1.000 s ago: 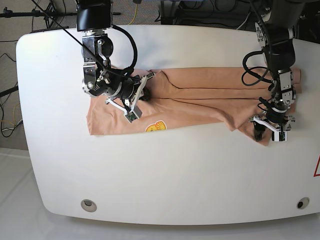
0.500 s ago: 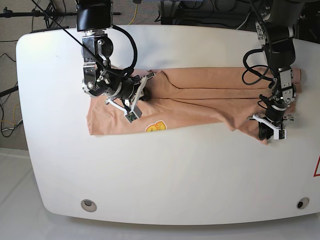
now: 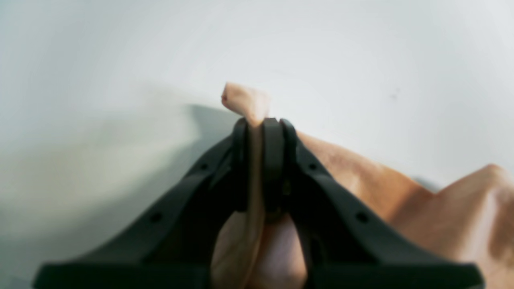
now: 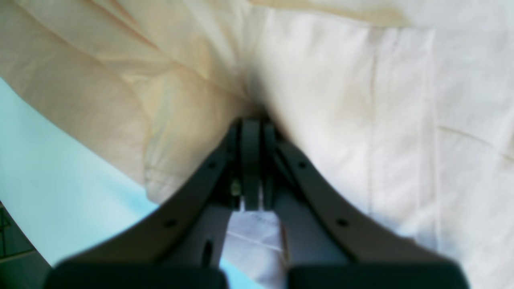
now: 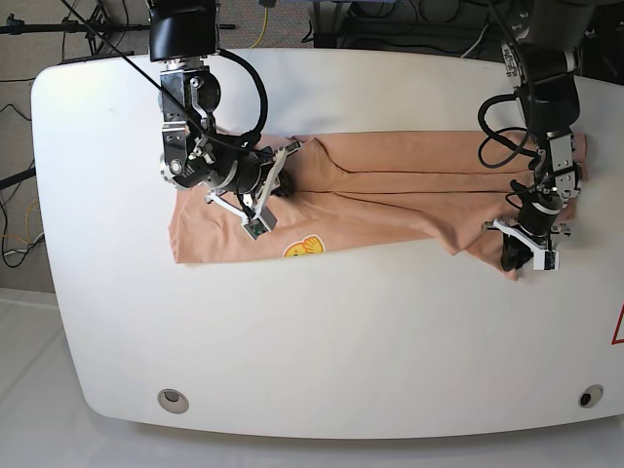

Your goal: Fold the T-shirt properly

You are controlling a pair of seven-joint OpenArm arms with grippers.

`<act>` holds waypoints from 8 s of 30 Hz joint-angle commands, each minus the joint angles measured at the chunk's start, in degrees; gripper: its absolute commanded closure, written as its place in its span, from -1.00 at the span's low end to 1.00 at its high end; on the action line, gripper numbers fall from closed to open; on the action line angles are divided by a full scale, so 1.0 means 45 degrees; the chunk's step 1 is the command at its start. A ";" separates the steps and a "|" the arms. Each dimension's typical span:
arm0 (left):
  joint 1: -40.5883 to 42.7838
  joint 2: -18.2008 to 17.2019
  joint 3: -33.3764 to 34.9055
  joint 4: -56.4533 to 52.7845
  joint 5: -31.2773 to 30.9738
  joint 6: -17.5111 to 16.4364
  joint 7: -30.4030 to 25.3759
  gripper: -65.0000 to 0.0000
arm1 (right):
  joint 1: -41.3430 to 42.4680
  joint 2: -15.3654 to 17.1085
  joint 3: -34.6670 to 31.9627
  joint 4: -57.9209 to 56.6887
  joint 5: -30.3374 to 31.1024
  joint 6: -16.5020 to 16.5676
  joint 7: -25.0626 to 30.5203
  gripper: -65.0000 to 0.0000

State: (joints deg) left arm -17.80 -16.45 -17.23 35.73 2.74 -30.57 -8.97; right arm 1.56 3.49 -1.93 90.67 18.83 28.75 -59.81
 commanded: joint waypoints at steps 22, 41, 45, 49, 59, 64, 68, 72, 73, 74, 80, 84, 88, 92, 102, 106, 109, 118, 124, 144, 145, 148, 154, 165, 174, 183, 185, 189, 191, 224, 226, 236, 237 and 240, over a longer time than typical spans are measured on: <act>0.2989 0.0324 -0.1455 0.5160 0.0533 -0.1207 0.1027 0.90 | 0.0463 -0.0042 0.0010 0.0217 0.0182 0.0106 0.0232 1.00; 0.4357 0.0598 -0.1494 0.7758 0.0533 -0.1149 0.1027 0.89 | 0.0424 -0.0062 0.0010 0.0217 0.0182 0.0106 0.0232 1.00; 0.4454 0.0598 -0.1513 0.7973 0.0533 -0.1149 0.1320 0.89 | 0.0405 -0.0062 0.0010 0.0217 0.0182 0.0106 0.0232 1.00; 0.4493 0.0598 -0.1943 0.8462 0.0533 -0.1188 0.1945 0.89 | 0.0405 -0.0062 0.0010 0.0217 0.0182 0.0106 0.0232 1.00; 0.4435 0.0598 -0.2490 0.9438 0.0533 -0.1227 0.2824 0.89 | 0.0405 -0.0062 0.0010 0.0197 0.0182 0.0106 0.0232 1.00; 0.4493 0.0539 -0.2490 0.9888 0.0533 -0.1227 0.3234 0.89 | 0.0405 -0.0062 0.0010 0.0197 0.0182 0.0106 0.0232 1.00; 0.4532 0.0539 -0.2510 1.0259 0.0533 -0.1227 0.3586 0.89 | 0.0405 -0.0062 0.0010 -0.0096 0.0221 0.0106 0.0232 1.00; 0.4747 0.0539 -0.2510 1.0493 0.0533 -0.1227 0.3957 0.89 | 0.0463 -0.0062 0.0010 -0.0545 0.0221 0.0106 0.0232 1.00; 0.4786 0.0539 -0.2510 1.0591 0.0533 -0.1227 0.4055 0.89 | 0.0483 -0.0062 0.0010 -0.0662 0.0221 0.0106 0.0232 1.00; 0.4806 0.0559 -0.2510 1.0669 0.0533 -0.1227 0.4113 0.89 | 0.0483 -0.0062 0.0010 -0.0721 0.0221 0.0106 0.0251 1.00; 0.5099 0.0578 -0.2510 1.1158 0.0533 -0.1227 0.4446 0.89 | 0.0385 -0.0062 0.0010 -0.0858 0.0221 0.0106 0.0798 1.00; 0.5118 0.0578 -0.2510 1.1548 0.0553 -0.1227 0.4778 0.89 | 0.0385 -0.0062 0.0010 -0.0858 0.0201 0.0106 0.0857 1.00; 0.5118 0.0519 -0.2510 1.2017 0.0553 -0.1227 0.5344 0.89 | 0.0385 -0.0062 0.0010 -0.0858 0.0221 0.0106 0.0857 1.00; 0.5138 0.0519 -0.2529 1.2408 0.0572 -0.1227 0.5872 0.89 | 0.0385 -0.0062 0.0010 -0.0858 0.0241 0.0106 0.0857 1.00; 0.5451 0.0598 -0.2529 1.3697 0.1237 -0.1227 0.7610 0.89 | 0.0424 -0.0296 0.0010 -0.0858 0.0221 0.0106 0.0857 1.00; 0.5880 0.0676 -0.2471 1.4186 0.1237 -0.1227 0.7943 0.89 | 0.0444 -0.0316 0.0010 -0.0858 0.0221 0.0067 0.0857 1.00; 0.6076 0.0891 -0.2451 1.4303 0.1256 -0.1227 0.8138 0.89 | 0.0463 -0.0335 0.0010 -0.0858 0.0221 0.0048 0.0876 1.00; 0.6545 0.0910 -0.2451 1.4361 0.2038 -0.1227 0.8587 0.89 | 0.0483 -0.0335 0.0010 -0.0858 0.0221 0.0028 0.0876 1.00; 0.6564 0.0988 -0.2451 1.4361 0.3327 -0.1246 0.8587 0.89 | 0.0483 -0.0335 0.0010 -0.0858 0.0201 0.0028 0.0876 1.00; 0.6466 0.2180 -0.2471 1.4361 0.8660 -0.2096 0.8587 0.89 | 0.0503 -0.0335 0.0010 -0.0858 0.0201 0.0028 0.0876 1.00; 0.6466 0.2278 -0.2471 1.4361 0.8875 -0.2096 0.8587 0.89 | 0.0503 -0.0335 0.0010 -0.0858 0.0201 0.0028 0.0876 1.00; 0.6427 0.2512 -0.2471 1.4361 0.9696 -0.2096 0.8568 0.89 | 0.0503 -0.0335 0.0010 -0.0858 0.0201 0.0028 0.0876 1.00; 0.6134 0.2766 -0.2510 1.4322 1.0340 -0.2096 0.8529 0.89 | 0.0503 -0.0335 0.0010 -0.0858 0.0201 0.0028 0.0876 1.00; 0.6095 0.2766 -0.2529 1.4322 1.0340 -0.2096 0.8529 0.54 | 0.0463 -0.0335 0.0010 -0.0858 0.0201 0.0028 0.0876 1.00; 0.5724 0.2786 -0.3057 1.4361 1.0321 -0.2096 0.8490 -0.25 | 0.0483 -0.0335 0.0010 -0.0858 0.0201 0.0028 0.0876 1.00; 0.4689 0.2707 -0.4326 1.4361 1.0379 -0.2096 0.8490 -0.25 | 0.0483 -0.0335 0.0010 -0.0858 0.0201 0.0028 0.0876 1.00; 0.4571 0.2688 -0.4502 1.4361 1.0379 -0.2096 0.8490 -0.25 | 0.0483 -0.0335 0.0010 -0.0858 0.0201 0.0028 0.0876 1.00; 0.4571 0.2493 -0.4659 1.4361 1.0399 -0.2096 0.8470 -0.25 | 0.0483 -0.0335 0.0010 -0.0858 0.0201 0.0028 0.0876 1.00; 0.4611 0.2454 -0.4659 1.4361 1.0399 -0.2096 0.8470 -0.25 | 0.0483 -0.0335 0.0010 -0.0838 0.0221 0.0028 0.0876 1.00; 0.4435 0.3489 -0.9230 1.5455 0.9364 -0.2096 0.8568 -0.25 | 0.0503 -0.0745 -0.0010 0.0764 0.0201 0.0028 0.0818 1.00; 0.4024 0.3333 -0.9894 1.5455 0.9071 -0.2096 0.8568 -0.25 | 0.0503 -0.0745 -0.0010 0.0764 0.0201 0.0028 0.0818 1.00; 0.3341 0.3294 -1.0695 1.5455 0.6843 -0.2096 0.8587 -0.25 | 0.0463 -0.0726 -0.0010 0.0764 0.0201 0.0048 0.0818 1.00; 0.3341 0.3294 -1.0695 1.5455 0.6648 -0.2096 0.8587 -0.25 | 0.0463 -0.0706 -0.0010 0.0764 0.0201 0.0048 0.0818 1.00; 0.3321 0.3294 -1.0695 1.5436 0.5945 -0.2096 0.8587 -0.25 | 0.0444 -0.0706 -0.0010 0.0764 0.0201 0.0048 0.0818 1.00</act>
State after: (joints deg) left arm -2.39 -0.45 -65.23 104.29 31.18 -40.64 30.44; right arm 2.66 0.32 -1.98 93.21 19.25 28.53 -57.23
